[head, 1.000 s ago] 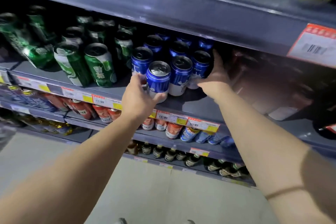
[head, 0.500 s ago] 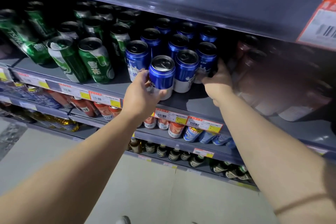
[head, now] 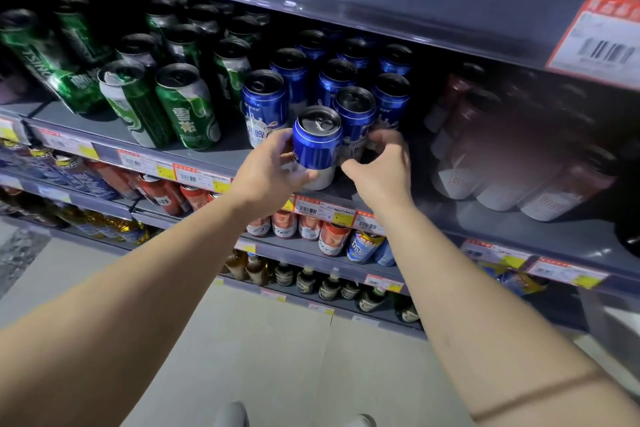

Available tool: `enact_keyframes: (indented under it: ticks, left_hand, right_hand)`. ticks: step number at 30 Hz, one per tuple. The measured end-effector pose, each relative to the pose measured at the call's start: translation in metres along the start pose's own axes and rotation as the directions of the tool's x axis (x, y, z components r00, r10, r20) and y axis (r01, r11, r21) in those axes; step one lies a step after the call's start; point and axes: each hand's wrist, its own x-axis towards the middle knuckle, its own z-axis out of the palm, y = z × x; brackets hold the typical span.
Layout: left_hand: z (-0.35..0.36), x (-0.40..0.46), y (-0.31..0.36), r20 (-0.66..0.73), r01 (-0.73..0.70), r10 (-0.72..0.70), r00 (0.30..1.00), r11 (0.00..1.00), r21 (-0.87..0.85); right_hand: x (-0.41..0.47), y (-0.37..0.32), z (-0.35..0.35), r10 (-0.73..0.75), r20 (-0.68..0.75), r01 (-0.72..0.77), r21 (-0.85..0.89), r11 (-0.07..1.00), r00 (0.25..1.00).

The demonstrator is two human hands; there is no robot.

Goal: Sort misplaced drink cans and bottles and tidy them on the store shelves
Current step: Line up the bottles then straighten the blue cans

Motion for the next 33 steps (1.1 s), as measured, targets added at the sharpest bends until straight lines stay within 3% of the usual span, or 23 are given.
enact_keyframes:
  ticks: [3, 6, 12, 22, 24, 29, 33]
  left_hand:
    - [0.0, -0.005, -0.004, -0.049, 0.008, -0.007, 0.999, 1.0, 0.003]
    - [-0.001, -0.01, -0.01, -0.16, 0.026, -0.025, 0.987, 1.0, 0.003]
    - [-0.008, -0.011, -0.011, -0.201, 0.042, -0.044, 0.979, 0.999, -0.013]
    - [-0.001, 0.001, -0.01, -0.173, 0.036, -0.034, 0.984, 0.999, 0.004]
    - [0.005, 0.006, -0.008, -0.159, 0.031, -0.025, 0.987, 0.999, 0.035]
    - [0.022, 0.023, 0.0, -0.093, 0.005, 0.004, 0.996, 0.995, 0.099]
    - [0.023, 0.03, -0.003, -0.084, 0.022, -0.011, 0.996, 0.992, 0.126]
  right_hand:
    - [-0.002, 0.004, -0.001, -0.062, -0.04, 0.063, 0.026, 0.998, 0.997]
    - [0.002, -0.003, -0.003, -0.193, -0.085, 0.187, -0.073, 0.98, 0.977]
    - [0.018, -0.015, -0.011, -0.292, 0.04, 0.287, -0.351, 0.891, 0.956]
    - [-0.001, -0.001, -0.012, -0.384, -0.203, 0.346, -0.198, 0.917, 0.901]
    - [-0.009, 0.01, -0.016, -0.321, -0.225, 0.29, -0.159, 0.944, 0.92]
    - [-0.003, 0.031, -0.02, -0.131, -0.016, 0.121, -0.281, 0.952, 0.991]
    - [0.01, 0.034, -0.019, -0.069, -0.097, 0.042, -0.255, 0.966, 0.993]
